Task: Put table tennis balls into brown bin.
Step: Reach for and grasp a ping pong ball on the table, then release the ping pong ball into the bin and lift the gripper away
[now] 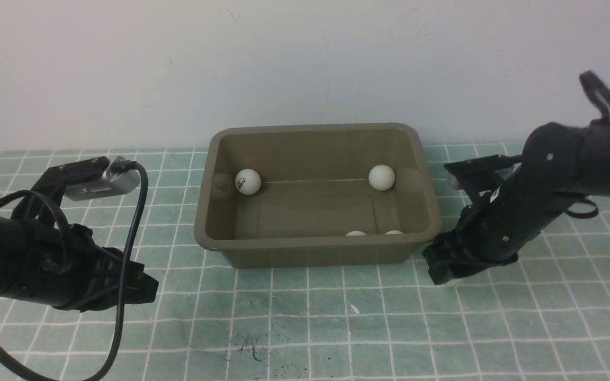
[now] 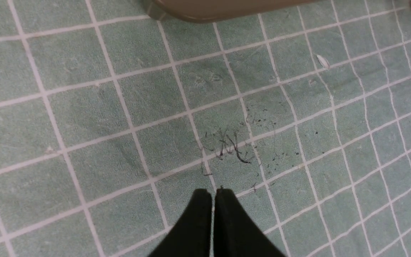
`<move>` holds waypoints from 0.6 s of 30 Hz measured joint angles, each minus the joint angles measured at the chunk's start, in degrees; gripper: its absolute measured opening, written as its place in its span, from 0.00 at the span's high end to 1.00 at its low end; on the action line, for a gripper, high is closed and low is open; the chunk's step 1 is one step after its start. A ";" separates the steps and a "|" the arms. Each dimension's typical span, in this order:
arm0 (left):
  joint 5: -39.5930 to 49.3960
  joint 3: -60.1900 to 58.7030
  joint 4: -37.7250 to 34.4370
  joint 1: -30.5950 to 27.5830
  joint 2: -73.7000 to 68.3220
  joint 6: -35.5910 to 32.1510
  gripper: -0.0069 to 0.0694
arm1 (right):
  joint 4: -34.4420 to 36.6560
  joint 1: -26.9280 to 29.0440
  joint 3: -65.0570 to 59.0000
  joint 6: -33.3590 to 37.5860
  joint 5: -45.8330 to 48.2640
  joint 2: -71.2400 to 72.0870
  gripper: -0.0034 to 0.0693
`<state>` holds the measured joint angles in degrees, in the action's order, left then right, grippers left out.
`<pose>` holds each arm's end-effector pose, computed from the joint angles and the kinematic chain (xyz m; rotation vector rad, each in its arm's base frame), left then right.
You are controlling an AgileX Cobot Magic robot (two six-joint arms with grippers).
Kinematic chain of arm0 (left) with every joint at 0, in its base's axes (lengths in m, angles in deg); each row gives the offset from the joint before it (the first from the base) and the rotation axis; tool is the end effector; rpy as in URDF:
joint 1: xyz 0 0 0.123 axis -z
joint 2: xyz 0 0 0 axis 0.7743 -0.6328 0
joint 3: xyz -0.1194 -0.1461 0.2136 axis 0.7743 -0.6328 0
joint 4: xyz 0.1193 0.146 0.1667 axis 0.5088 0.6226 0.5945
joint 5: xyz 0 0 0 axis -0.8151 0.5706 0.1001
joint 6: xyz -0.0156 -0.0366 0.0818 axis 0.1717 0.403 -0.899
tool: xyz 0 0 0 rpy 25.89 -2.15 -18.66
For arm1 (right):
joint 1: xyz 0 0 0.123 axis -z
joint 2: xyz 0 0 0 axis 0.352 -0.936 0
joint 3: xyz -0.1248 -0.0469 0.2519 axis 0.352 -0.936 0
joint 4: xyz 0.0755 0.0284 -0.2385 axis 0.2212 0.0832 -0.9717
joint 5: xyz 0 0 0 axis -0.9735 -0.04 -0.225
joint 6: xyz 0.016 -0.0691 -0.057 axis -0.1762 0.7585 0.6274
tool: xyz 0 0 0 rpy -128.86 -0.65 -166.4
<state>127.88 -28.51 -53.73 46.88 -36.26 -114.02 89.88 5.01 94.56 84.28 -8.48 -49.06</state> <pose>0.2380 -0.0341 0.2375 0.2422 2.5898 -0.7210 0.3339 0.1138 0.1933 -0.4182 2.8634 0.3677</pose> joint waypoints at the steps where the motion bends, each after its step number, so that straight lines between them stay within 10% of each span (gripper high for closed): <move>1: 0.00 0.00 0.00 0.00 0.00 0.00 0.92 | 0.12 0.00 0.12 -0.20 0.08 0.00 0.45; 10: 0.19 0.00 -0.25 0.00 0.00 0.00 0.92 | 9.56 -4.52 16.54 2.70 -1.16 4.47 0.44; 18: 2.98 0.00 -0.62 0.00 0.00 0.00 0.92 | 7.16 -4.65 26.14 -0.22 4.78 -0.89 0.04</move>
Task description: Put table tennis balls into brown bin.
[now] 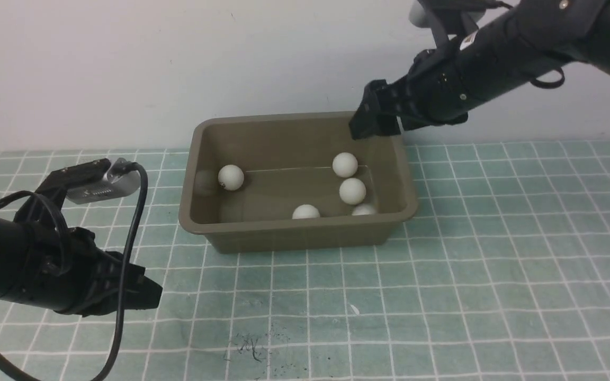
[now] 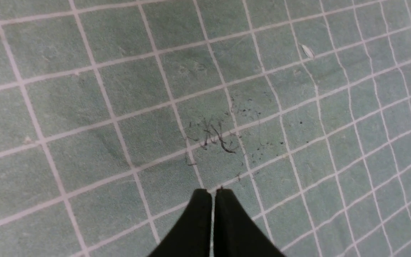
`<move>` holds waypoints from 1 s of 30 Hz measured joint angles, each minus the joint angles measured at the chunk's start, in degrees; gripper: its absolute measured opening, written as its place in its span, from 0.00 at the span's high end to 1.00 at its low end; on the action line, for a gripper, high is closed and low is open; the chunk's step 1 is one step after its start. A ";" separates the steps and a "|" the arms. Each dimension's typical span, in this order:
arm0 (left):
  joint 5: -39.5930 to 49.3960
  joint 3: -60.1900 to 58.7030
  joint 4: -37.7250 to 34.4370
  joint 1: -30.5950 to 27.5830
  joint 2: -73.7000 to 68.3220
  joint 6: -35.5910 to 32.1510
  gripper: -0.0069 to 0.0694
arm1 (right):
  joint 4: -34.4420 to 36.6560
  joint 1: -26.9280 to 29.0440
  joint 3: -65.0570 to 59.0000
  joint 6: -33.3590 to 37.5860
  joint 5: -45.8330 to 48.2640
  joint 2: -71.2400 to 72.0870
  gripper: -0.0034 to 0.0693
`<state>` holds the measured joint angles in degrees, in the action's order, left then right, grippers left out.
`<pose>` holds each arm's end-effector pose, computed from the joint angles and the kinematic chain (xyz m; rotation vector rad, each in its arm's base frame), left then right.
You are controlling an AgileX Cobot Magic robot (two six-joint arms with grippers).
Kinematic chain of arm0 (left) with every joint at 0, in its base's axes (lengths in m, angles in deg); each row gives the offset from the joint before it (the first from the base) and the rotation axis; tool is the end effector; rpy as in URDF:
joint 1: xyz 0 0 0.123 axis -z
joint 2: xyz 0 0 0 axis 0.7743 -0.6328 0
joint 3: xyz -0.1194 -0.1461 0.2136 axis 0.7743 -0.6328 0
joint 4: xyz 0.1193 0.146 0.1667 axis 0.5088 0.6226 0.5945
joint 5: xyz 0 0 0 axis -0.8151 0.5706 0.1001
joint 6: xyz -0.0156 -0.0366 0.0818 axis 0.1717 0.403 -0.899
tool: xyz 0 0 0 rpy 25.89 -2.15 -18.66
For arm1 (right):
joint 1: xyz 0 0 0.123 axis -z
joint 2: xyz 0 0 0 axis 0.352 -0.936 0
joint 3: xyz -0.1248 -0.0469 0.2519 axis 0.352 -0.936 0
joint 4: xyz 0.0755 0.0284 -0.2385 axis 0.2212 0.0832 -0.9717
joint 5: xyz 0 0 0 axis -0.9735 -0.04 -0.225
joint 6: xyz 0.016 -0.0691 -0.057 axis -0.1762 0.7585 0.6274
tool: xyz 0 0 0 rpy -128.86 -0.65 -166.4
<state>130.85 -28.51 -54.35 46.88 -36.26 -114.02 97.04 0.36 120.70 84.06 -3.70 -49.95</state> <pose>0.2343 -0.0370 0.2379 0.2600 2.6099 -0.7794 0.3746 0.1697 0.3156 -0.4792 2.4817 0.5906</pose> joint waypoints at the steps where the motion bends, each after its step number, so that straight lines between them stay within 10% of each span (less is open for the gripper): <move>1: 0.41 0.00 0.00 0.00 0.00 0.00 0.92 | -0.94 0.00 0.86 -1.08 1.28 0.08 0.02; 5: 2.27 -0.09 0.00 0.00 0.77 0.00 0.92 | -9.37 0.00 3.27 -7.51 8.74 3.48 0.12; 10: 2.01 -0.06 0.00 0.00 5.65 0.00 0.92 | -26.93 0.00 3.64 -14.96 19.49 20.34 0.80; 13: 0.78 -0.06 0.00 0.00 10.28 -0.11 0.92 | -30.88 0.06 2.19 -19.27 20.55 34.16 0.94; 30: -0.91 -0.17 -1.28 -0.10 31.23 0.62 0.92 | -38.87 0.06 -61.98 -35.06 -29.93 105.22 0.97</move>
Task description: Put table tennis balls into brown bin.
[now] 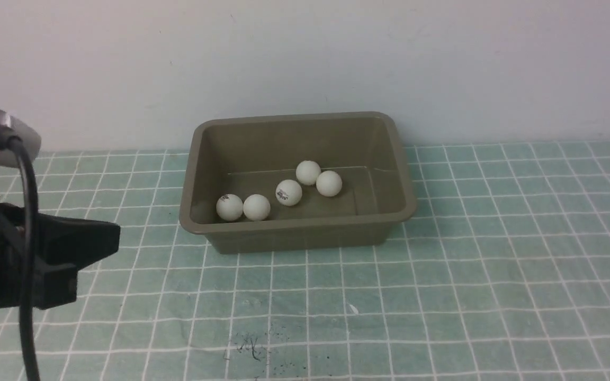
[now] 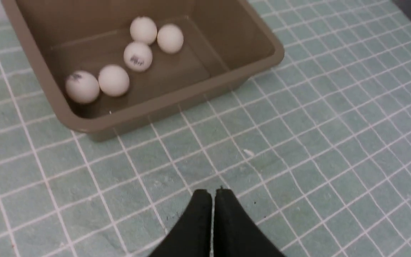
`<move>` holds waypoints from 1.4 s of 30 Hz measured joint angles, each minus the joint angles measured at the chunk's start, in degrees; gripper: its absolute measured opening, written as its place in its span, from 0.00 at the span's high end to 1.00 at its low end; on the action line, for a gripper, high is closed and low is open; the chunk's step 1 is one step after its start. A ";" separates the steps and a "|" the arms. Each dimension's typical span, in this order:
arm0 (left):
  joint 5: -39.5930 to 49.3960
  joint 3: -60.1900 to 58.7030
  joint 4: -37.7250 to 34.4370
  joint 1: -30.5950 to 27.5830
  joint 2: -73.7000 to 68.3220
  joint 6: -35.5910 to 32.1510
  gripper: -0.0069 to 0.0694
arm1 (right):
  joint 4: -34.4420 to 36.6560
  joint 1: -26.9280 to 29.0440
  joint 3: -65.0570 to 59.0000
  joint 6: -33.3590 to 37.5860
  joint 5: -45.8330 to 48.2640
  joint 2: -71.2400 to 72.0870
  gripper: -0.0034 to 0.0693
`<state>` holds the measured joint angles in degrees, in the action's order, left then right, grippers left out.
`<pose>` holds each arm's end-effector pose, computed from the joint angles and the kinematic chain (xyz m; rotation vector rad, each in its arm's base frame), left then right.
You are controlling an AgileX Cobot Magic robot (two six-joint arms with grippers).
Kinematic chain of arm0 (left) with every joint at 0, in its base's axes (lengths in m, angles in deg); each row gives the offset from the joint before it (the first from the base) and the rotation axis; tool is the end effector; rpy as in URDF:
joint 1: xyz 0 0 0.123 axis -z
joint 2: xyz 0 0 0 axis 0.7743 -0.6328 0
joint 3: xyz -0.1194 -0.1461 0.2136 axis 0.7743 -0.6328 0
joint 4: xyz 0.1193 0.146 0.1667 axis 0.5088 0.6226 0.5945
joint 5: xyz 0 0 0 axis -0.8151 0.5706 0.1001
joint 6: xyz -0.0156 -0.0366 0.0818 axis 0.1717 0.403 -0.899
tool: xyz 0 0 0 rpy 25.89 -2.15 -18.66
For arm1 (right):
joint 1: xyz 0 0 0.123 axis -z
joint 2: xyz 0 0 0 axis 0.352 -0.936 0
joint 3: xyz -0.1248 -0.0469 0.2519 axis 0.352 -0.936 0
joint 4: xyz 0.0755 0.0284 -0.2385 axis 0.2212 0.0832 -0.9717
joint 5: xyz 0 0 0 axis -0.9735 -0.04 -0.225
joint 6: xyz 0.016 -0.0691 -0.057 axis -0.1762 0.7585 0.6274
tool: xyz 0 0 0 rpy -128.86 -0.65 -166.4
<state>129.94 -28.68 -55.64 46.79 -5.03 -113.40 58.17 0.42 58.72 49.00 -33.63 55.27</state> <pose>0.1425 -0.0434 0.3421 0.3821 2.0977 -0.5820 -0.0081 -0.0112 0.3550 -0.0370 1.2729 0.4033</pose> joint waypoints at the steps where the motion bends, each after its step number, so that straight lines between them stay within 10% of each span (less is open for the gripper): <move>1: 0.14 0.00 0.41 0.00 1.92 0.57 0.92 | -0.88 0.00 -1.78 -1.07 -1.43 0.15 0.97; 16: 2.29 0.00 17.17 -0.14 34.74 12.97 0.92 | -3.75 -0.10 -4.70 -2.59 -3.29 0.15 0.97; 34: 7.19 0.05 17.51 -0.14 41.82 12.37 0.92 | -3.75 -0.10 -4.75 -2.59 -3.24 0.15 0.97; 42: -7.83 -8.97 19.87 -0.14 41.77 14.08 0.92 | -3.75 -0.10 -4.75 -2.59 -3.19 0.15 0.97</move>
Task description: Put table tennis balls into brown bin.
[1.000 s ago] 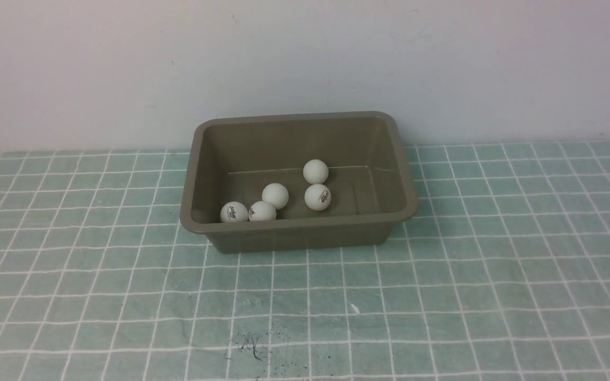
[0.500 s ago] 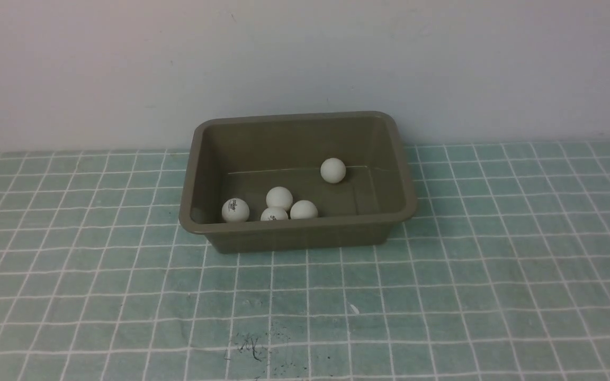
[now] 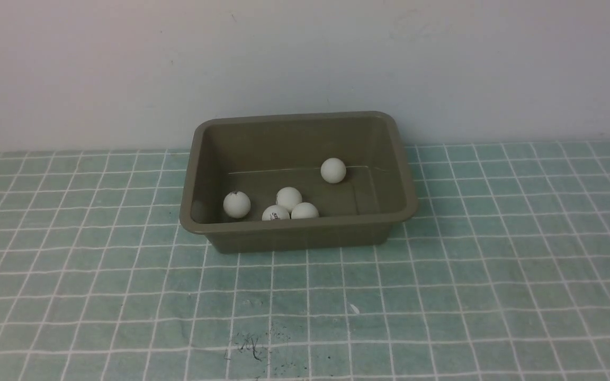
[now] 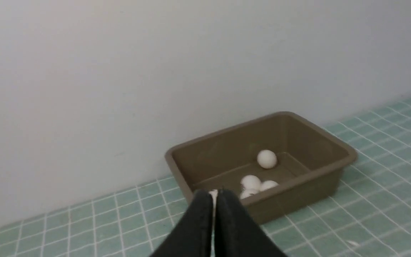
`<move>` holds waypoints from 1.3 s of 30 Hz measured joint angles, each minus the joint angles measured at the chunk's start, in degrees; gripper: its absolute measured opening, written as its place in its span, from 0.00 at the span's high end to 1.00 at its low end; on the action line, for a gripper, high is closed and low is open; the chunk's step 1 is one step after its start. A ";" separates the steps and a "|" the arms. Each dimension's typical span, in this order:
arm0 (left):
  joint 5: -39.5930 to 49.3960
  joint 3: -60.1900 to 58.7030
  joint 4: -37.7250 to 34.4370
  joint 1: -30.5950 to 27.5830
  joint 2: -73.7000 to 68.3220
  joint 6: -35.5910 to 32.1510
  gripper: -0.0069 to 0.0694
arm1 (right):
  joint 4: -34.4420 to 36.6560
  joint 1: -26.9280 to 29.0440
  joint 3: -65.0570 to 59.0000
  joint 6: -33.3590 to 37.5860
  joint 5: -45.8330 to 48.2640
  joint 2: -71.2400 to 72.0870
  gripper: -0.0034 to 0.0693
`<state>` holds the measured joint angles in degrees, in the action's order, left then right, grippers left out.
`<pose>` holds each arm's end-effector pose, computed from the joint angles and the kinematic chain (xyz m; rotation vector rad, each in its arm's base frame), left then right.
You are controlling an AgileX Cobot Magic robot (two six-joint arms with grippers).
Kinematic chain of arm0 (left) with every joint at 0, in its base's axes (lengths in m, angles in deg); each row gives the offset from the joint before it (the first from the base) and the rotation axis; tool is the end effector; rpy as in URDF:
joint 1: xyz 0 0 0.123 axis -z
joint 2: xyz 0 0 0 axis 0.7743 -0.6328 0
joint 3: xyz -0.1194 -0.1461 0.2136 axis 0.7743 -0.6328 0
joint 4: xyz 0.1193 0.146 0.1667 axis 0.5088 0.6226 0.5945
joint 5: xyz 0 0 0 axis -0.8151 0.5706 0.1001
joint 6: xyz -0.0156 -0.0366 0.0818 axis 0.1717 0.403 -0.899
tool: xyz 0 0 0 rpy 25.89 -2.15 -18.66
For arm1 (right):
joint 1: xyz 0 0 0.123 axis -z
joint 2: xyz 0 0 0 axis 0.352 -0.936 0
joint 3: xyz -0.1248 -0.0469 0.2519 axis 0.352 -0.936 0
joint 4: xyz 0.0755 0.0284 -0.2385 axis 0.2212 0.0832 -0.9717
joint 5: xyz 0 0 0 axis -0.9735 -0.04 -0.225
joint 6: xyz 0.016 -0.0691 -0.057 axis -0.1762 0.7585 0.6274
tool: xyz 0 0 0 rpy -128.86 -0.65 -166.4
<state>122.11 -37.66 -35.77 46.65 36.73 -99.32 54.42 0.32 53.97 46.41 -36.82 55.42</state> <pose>0.0001 -0.0300 0.3387 0.2797 1.6174 -0.1432 0.0048 -0.0071 0.3371 -0.0494 1.2924 0.3787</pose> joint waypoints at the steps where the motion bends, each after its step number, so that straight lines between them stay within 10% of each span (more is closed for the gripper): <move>1: -3.26 -2.74 1.35 0.00 0.00 1.28 0.92 | 0.00 0.00 0.00 0.00 0.00 0.00 0.97; 11: -16.66 -29.56 23.17 2.31 4.68 25.12 0.92 | 0.00 0.00 -0.06 0.00 0.00 0.00 0.97; 39: -21.37 -35.95 26.53 7.45 4.68 27.44 0.92 | 0.00 0.00 -0.06 0.00 0.07 0.00 0.97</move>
<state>100.75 -73.61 -9.24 54.10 41.42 -71.87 54.42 0.32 53.91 46.41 -36.75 55.42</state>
